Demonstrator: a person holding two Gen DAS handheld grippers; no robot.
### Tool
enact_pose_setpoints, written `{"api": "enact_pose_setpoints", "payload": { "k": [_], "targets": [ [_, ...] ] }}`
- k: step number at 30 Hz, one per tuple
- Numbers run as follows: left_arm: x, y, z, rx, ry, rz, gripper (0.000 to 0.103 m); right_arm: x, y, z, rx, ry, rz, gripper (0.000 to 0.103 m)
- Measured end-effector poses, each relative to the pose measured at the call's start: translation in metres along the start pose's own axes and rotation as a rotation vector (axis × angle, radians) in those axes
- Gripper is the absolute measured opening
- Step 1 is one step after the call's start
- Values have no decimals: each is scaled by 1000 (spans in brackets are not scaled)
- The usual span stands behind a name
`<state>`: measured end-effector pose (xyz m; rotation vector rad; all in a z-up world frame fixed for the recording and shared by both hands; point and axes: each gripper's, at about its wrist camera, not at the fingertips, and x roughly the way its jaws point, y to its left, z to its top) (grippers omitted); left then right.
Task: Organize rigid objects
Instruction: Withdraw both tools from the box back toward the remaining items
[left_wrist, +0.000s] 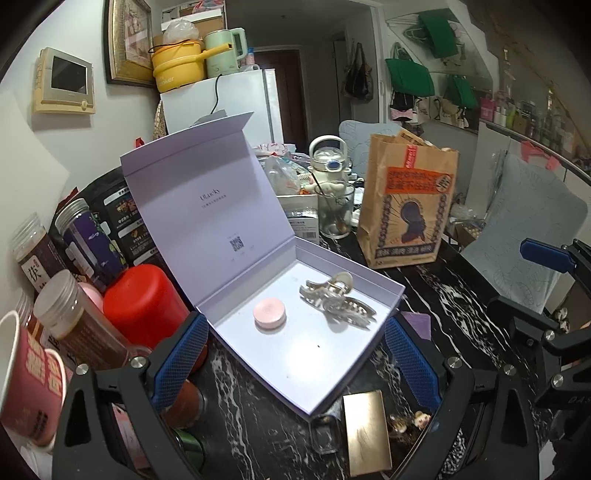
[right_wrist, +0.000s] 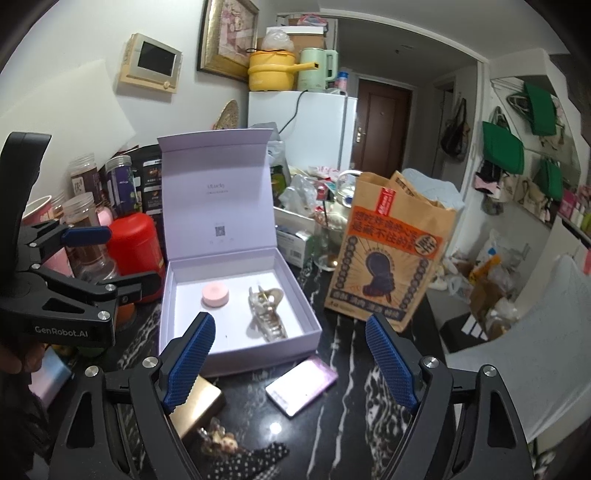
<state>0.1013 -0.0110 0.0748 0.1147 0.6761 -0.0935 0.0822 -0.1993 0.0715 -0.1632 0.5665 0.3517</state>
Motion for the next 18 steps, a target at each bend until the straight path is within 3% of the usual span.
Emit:
{"api": "enact_pose_setpoints", "payload": {
  "k": [13, 18],
  "targets": [
    [-13, -6, -38, -16, 15, -37, 98, -22, 6, -35, 16, 15, -46, 85],
    [-12, -5, -54, -9, 18, 3, 98, -26, 11, -52, 25, 35, -48, 85]
  ]
}}
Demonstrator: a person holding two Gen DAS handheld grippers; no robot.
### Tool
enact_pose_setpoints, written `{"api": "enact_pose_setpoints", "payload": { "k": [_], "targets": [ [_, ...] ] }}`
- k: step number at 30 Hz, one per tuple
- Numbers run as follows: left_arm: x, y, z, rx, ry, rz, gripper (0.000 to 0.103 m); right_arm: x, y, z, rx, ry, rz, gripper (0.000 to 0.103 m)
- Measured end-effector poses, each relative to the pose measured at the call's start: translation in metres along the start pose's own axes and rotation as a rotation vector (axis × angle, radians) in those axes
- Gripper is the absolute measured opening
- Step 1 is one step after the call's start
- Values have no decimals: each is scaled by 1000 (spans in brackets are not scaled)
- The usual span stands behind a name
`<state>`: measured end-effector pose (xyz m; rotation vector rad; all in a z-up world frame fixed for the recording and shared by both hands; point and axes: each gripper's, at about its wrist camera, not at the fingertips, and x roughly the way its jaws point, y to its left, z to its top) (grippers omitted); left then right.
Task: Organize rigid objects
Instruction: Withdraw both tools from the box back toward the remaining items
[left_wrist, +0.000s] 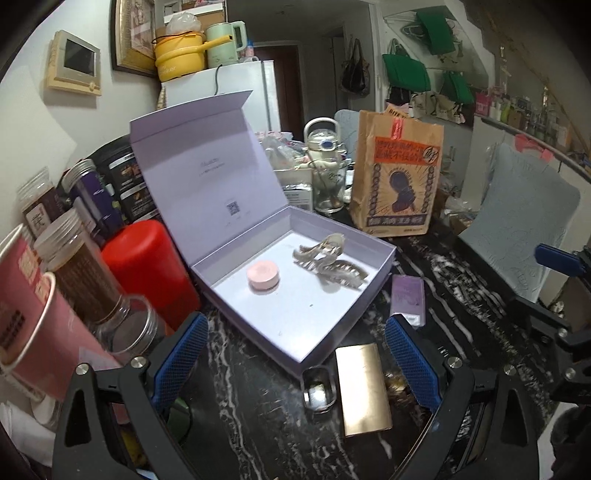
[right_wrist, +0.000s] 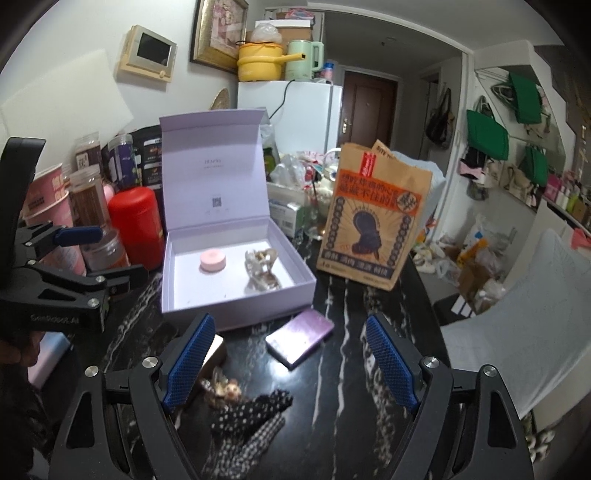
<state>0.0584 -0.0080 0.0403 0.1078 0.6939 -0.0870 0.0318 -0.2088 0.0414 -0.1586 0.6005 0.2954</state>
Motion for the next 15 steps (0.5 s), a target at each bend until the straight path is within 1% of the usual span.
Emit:
{"api": "enact_pose_setpoints", "payload": {
  "k": [3, 8, 11, 15],
  "targets": [
    [3, -1, -8, 10, 16, 8, 98, -2, 6, -11, -4, 6, -9, 85],
    [10, -3, -22, 7, 54, -24, 98, 0, 11, -26, 1, 19, 0, 85],
    [14, -8, -32, 23, 71, -24, 98, 2, 12, -33, 14, 27, 20, 85],
    [22, -14, -43, 33, 89, -39, 98, 6, 14, -43, 28, 36, 15, 85]
  ]
}}
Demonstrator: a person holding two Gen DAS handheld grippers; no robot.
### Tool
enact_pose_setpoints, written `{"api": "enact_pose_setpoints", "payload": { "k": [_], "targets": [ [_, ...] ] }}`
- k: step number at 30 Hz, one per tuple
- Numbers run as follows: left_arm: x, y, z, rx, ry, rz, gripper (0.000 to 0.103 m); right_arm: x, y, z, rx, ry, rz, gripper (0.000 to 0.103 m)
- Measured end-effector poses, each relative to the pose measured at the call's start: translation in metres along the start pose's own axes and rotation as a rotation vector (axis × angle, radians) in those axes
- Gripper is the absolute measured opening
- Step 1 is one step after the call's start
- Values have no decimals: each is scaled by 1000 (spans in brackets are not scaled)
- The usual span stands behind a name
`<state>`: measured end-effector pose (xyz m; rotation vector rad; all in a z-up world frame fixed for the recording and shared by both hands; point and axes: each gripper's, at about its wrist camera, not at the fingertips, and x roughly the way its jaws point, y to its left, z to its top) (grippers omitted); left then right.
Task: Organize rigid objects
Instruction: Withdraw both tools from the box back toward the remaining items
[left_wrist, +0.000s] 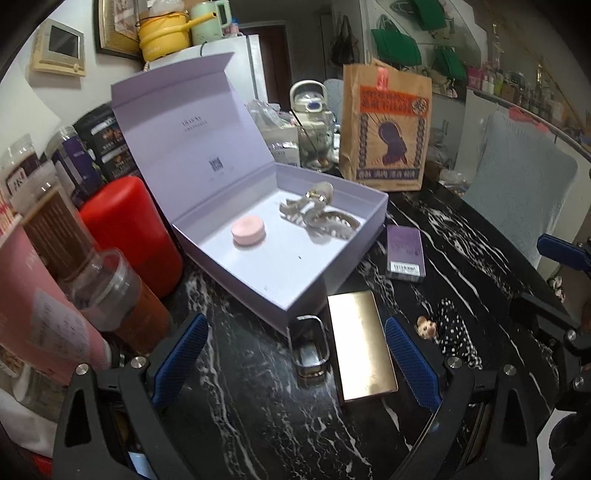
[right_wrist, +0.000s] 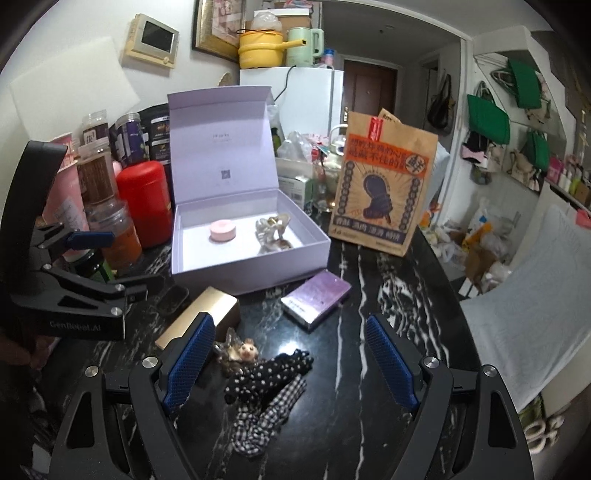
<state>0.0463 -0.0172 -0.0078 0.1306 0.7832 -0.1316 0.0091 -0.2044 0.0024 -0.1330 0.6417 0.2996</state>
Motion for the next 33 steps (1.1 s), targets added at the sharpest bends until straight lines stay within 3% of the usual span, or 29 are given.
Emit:
{"api": "enact_pose_setpoints", "payload": {
  "k": [13, 18, 25, 33],
  "targets": [
    [29, -22, -30, 50, 75, -77, 98, 17, -6, -38, 58, 93, 14, 85],
    [38, -21, -37, 13, 103, -118, 98, 22, -11, -49, 92, 121, 42, 85],
    [42, -17, -43, -29, 117, -156, 84, 23, -15, -56, 123, 135, 68, 85],
    [42, -20, -42, -16, 118, -167, 83, 32, -9, -60, 134, 156, 121, 85]
  ]
}}
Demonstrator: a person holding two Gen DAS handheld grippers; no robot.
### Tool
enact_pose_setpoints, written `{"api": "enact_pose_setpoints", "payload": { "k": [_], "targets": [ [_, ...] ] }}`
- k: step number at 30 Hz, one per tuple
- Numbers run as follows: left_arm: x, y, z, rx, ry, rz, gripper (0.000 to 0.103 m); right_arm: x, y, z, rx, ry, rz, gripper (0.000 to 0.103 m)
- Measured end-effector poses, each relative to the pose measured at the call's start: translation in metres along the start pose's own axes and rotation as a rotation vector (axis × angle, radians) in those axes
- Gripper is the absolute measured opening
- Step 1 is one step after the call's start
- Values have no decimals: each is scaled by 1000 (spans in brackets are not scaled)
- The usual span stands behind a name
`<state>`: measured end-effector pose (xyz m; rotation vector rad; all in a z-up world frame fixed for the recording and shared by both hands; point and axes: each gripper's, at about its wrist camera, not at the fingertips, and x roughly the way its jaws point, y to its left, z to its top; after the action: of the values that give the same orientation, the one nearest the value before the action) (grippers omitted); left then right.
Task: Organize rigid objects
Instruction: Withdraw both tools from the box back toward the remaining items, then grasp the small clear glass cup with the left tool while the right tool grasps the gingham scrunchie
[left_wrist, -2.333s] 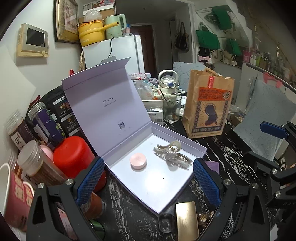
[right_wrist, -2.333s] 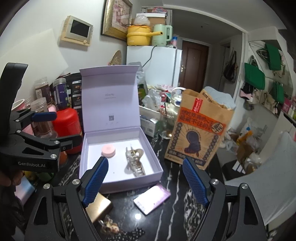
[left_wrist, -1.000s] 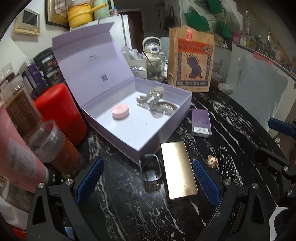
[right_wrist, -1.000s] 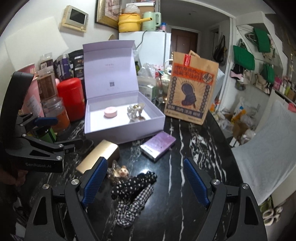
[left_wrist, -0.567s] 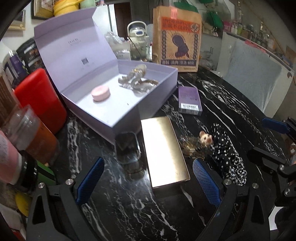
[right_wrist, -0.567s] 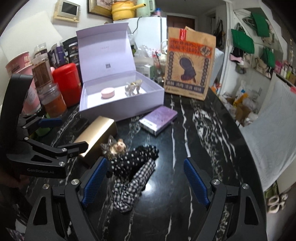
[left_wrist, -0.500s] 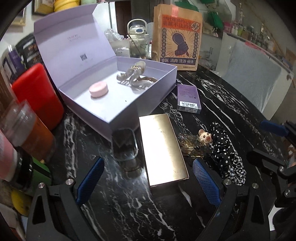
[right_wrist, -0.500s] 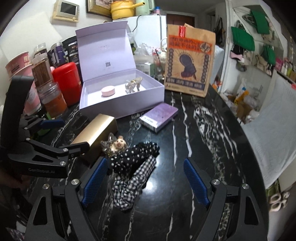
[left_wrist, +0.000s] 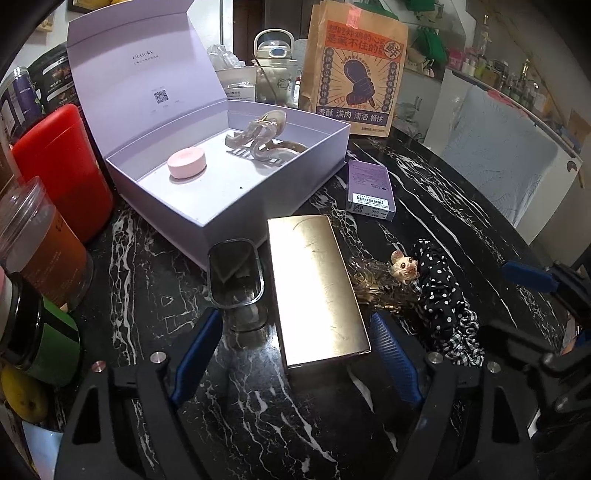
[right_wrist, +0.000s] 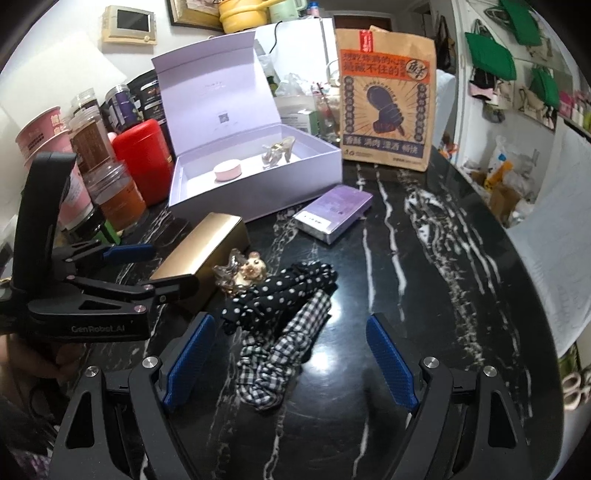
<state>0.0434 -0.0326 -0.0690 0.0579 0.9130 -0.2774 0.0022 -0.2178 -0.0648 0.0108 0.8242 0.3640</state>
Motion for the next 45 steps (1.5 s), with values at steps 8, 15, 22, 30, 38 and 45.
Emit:
{"api": "enact_pose_setpoints", "payload": {
  "k": [8, 15, 22, 30, 38, 45],
  "targets": [
    [-19, 19, 1, -24, -58, 45, 83, 17, 9, -11, -31, 50, -1, 81],
    [-12, 40, 8, -72, -65, 106, 83, 28, 9, -15, -35, 84, -30, 59],
    [0, 45, 13, -58, -49, 138, 83, 29, 4, -18, -11, 96, -31, 58],
    [2, 41, 14, 7, -47, 184, 83, 30, 2, -17, -14, 97, -33, 56],
    [17, 46, 15, -46, -21, 53, 67, 32, 5, -14, -39, 101, -43, 44],
    [18, 39, 16, -33, -24, -44, 38, 29, 6, -15, -54, 108, -40, 34]
  ]
}}
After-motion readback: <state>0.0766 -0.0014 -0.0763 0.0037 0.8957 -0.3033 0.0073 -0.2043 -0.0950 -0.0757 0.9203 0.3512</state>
